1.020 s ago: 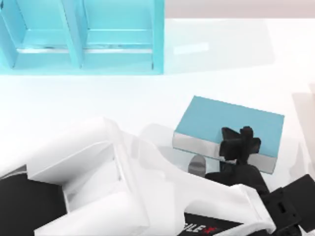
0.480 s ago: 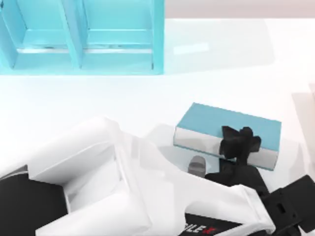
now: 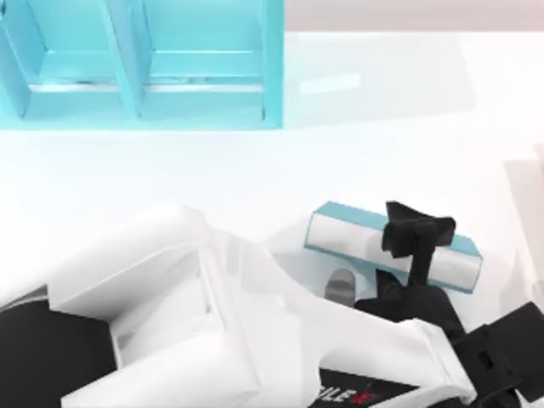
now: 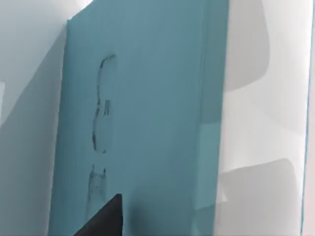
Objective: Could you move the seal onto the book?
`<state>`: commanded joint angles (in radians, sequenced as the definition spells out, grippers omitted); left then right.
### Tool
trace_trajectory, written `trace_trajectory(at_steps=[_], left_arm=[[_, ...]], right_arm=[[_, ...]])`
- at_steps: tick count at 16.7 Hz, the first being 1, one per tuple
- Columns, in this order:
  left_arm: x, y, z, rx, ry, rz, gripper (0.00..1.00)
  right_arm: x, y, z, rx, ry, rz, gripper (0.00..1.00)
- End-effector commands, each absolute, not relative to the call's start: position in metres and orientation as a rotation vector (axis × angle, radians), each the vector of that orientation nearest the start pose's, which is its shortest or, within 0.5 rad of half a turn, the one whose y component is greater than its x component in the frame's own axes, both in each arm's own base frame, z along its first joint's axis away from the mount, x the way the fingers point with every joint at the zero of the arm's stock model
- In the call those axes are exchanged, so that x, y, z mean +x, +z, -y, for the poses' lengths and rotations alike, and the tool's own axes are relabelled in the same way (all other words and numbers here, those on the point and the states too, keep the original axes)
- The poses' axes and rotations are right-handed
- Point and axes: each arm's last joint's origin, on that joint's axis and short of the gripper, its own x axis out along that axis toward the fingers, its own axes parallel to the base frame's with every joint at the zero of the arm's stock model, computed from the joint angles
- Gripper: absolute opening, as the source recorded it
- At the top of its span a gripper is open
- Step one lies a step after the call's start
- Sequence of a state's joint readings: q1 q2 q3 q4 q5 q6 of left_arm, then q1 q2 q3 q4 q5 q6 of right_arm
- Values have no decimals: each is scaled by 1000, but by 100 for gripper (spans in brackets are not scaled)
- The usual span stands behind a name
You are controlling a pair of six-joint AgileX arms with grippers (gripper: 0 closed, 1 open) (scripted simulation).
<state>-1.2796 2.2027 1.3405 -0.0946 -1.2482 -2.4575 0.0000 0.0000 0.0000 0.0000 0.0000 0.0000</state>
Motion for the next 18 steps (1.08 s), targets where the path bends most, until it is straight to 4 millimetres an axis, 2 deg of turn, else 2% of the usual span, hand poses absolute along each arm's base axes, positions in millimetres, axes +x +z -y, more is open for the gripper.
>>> trace_trajectory(at_steps=[6, 9, 13, 18], left_arm=[[155, 101, 403, -1527, 296, -120, 100], [146, 98, 407, -1531, 295, -125, 100], [117, 88, 414, -1540, 303, -143, 100], [67, 84, 411, -1512, 320, -150, 100]], right_arm=[[106, 160, 1, 0, 0, 0, 100], [106, 160, 1, 0, 0, 0, 100], [106, 160, 1, 0, 0, 0, 100], [106, 160, 1, 0, 0, 0, 100]])
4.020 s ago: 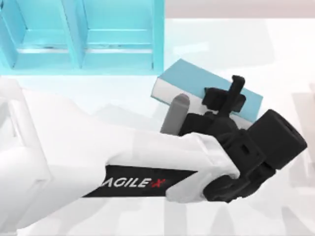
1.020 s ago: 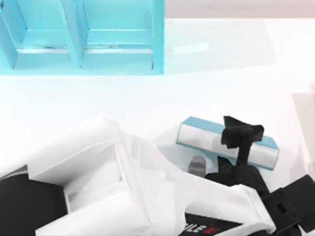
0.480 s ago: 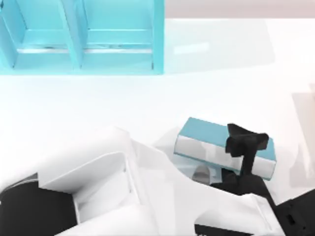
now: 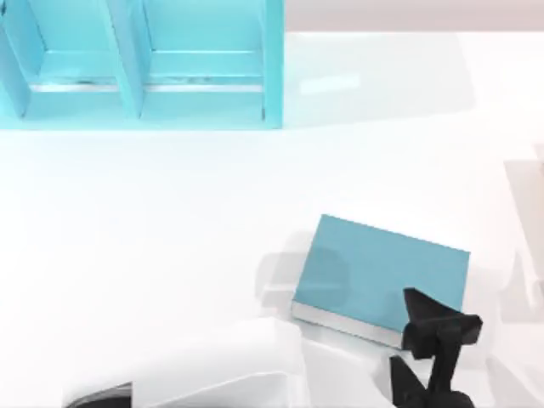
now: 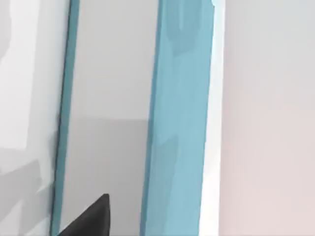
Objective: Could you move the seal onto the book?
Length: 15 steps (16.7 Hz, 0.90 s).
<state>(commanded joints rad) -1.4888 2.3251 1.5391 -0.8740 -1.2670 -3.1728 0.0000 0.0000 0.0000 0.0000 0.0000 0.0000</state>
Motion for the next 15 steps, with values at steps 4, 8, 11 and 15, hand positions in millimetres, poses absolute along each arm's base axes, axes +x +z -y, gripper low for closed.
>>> trace_trajectory(at_steps=[4, 8, 11, 15], left_arm=[[32, 95, 404, -1497, 314, -135, 100], [10, 108, 400, -1520, 300, -122, 100], [5, 111, 400, -1527, 296, -119, 100], [7, 111, 399, -1528, 299, -116, 100]], right_arm=[[106, 160, 1, 0, 0, 0, 100], [106, 160, 1, 0, 0, 0, 100], [106, 160, 1, 0, 0, 0, 100], [106, 160, 1, 0, 0, 0, 100]])
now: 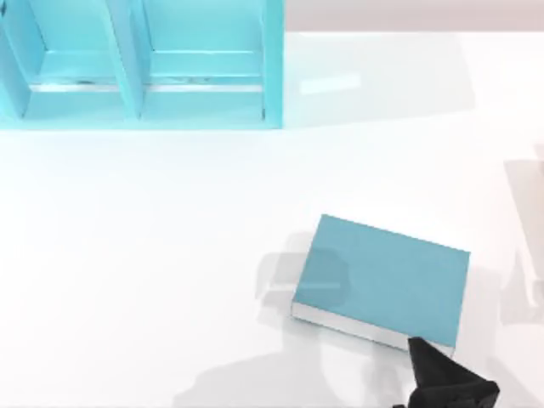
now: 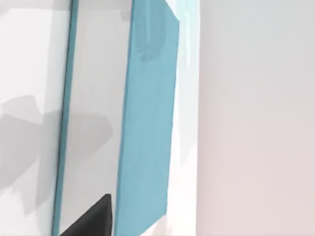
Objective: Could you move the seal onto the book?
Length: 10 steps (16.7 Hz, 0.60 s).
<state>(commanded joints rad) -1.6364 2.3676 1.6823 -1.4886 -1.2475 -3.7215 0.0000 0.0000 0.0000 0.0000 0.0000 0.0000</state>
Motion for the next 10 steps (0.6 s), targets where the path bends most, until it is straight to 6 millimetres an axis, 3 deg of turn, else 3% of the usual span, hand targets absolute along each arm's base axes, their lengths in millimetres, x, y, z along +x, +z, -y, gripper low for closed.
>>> trace_trajectory(at_steps=[4, 7, 10], left_arm=[[20, 121, 397, -1532, 328, -113, 100], [54, 144, 386, -1527, 413, -109, 100], [100, 174, 360, -1489, 534, -128, 100]], right_arm=[[106, 160, 1, 0, 0, 0, 100], [106, 160, 1, 0, 0, 0, 100], [106, 160, 1, 0, 0, 0, 100]])
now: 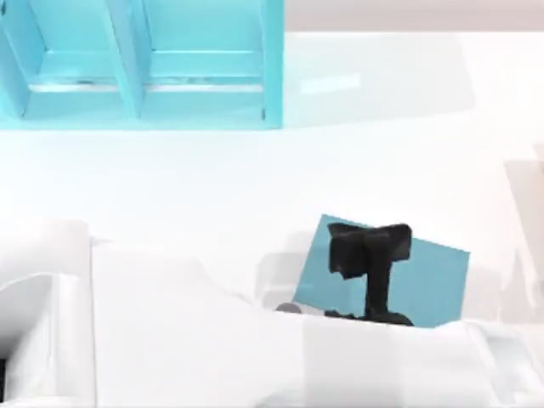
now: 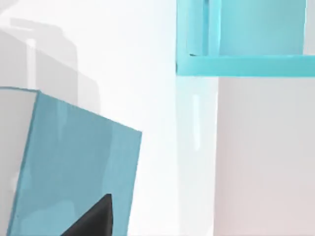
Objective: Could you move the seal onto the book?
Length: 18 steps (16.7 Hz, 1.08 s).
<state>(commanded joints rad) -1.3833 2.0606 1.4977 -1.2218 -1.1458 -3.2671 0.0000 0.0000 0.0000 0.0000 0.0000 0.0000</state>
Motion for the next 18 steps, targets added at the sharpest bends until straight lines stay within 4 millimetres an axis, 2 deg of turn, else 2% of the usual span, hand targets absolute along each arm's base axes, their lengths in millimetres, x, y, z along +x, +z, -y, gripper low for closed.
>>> trace_trajectory(at_steps=[2, 4, 6, 8, 10, 13, 15, 18], left_arm=[[132, 194, 331, -1441, 614, -166, 100], [161, 214, 294, -1371, 674, -231, 100], [181, 229, 250, -1287, 698, -316, 100], [192, 240, 203, -1189, 675, -407, 100], [193, 246, 157, -1081, 606, -483, 100], [178, 242, 97, -896, 444, -534, 100], [163, 233, 66, -757, 324, -515, 100], [139, 213, 34, -537, 168, -416, 100]], right_arm=[[106, 160, 1, 0, 0, 0, 100], [106, 160, 1, 0, 0, 0, 100], [106, 160, 1, 0, 0, 0, 100], [106, 160, 1, 0, 0, 0, 100], [106, 160, 1, 0, 0, 0, 100], [106, 160, 1, 0, 0, 0, 100], [106, 160, 1, 0, 0, 0, 100], [106, 160, 1, 0, 0, 0, 100]])
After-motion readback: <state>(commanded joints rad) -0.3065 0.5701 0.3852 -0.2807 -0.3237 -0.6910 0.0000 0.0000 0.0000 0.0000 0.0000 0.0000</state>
